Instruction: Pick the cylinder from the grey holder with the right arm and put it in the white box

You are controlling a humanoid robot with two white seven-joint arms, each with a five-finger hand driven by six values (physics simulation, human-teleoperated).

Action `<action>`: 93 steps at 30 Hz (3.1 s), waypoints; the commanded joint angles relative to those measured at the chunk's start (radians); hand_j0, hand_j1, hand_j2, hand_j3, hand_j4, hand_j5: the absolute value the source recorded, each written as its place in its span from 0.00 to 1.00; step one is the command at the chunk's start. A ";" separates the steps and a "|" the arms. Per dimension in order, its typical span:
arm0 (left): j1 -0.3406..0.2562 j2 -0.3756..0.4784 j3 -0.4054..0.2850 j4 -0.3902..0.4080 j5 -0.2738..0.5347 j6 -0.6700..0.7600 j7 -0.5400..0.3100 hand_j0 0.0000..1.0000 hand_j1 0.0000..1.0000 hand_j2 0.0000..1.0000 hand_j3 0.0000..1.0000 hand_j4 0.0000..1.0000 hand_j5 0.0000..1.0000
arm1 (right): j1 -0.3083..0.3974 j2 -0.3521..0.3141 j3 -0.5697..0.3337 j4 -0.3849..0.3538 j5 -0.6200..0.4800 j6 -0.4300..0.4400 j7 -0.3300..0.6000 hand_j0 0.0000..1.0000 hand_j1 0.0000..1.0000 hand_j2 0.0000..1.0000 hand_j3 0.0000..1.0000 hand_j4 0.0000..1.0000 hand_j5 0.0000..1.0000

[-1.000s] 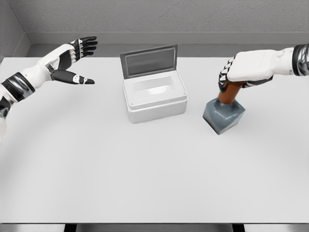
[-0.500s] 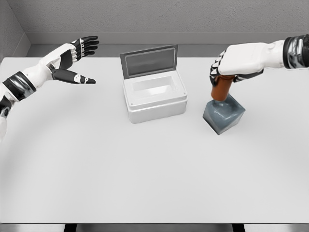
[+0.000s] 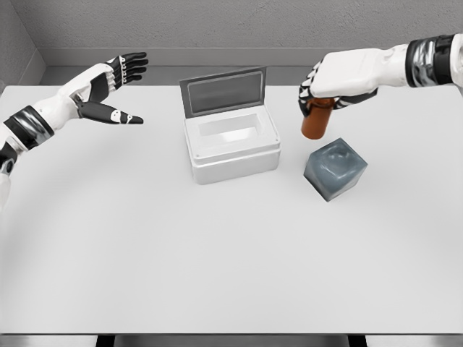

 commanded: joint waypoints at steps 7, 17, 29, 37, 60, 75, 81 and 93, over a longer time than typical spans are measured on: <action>0.000 -0.005 -0.007 -0.001 0.006 -0.001 0.000 1.00 1.00 1.00 1.00 1.00 1.00 | -0.018 0.065 0.006 0.040 -0.003 0.003 0.000 0.53 0.53 0.53 0.53 0.53 0.53; -0.002 -0.005 -0.007 -0.001 0.005 0.000 0.000 1.00 1.00 1.00 1.00 1.00 1.00 | -0.038 0.105 0.007 0.074 -0.001 0.003 0.000 0.53 0.53 0.53 0.53 0.53 0.53; -0.002 -0.005 -0.007 -0.001 0.005 -0.001 0.000 1.00 1.00 1.00 1.00 1.00 1.00 | -0.054 0.165 0.007 0.124 -0.001 0.003 0.000 0.53 0.53 0.53 0.53 0.53 0.53; -0.002 -0.005 -0.007 -0.001 0.005 -0.001 0.000 1.00 1.00 1.00 1.00 1.00 1.00 | -0.069 0.200 0.007 0.146 -0.001 0.003 0.000 0.53 0.53 0.53 0.53 0.53 0.53; -0.005 -0.013 -0.007 0.000 0.003 0.000 0.000 1.00 1.00 1.00 1.00 1.00 1.00 | -0.101 0.295 0.015 0.236 0.008 0.003 0.000 0.68 0.68 0.68 0.68 0.68 0.68; -0.009 -0.053 -0.013 0.000 0.001 0.000 0.000 1.00 1.00 1.00 1.00 1.00 1.00 | -0.097 0.211 0.006 0.173 0.040 0.003 0.000 1.00 1.00 1.00 1.00 1.00 1.00; -0.018 -0.088 -0.028 0.000 0.000 0.000 0.000 1.00 1.00 1.00 1.00 1.00 1.00 | 0.162 -0.090 -0.316 -0.158 -0.061 0.003 0.000 1.00 1.00 1.00 1.00 1.00 1.00; -0.023 -0.131 -0.030 -0.003 -0.002 -0.001 0.000 1.00 1.00 1.00 1.00 1.00 1.00 | 0.764 -0.113 -0.948 -0.307 -0.425 0.003 0.000 1.00 1.00 1.00 1.00 1.00 1.00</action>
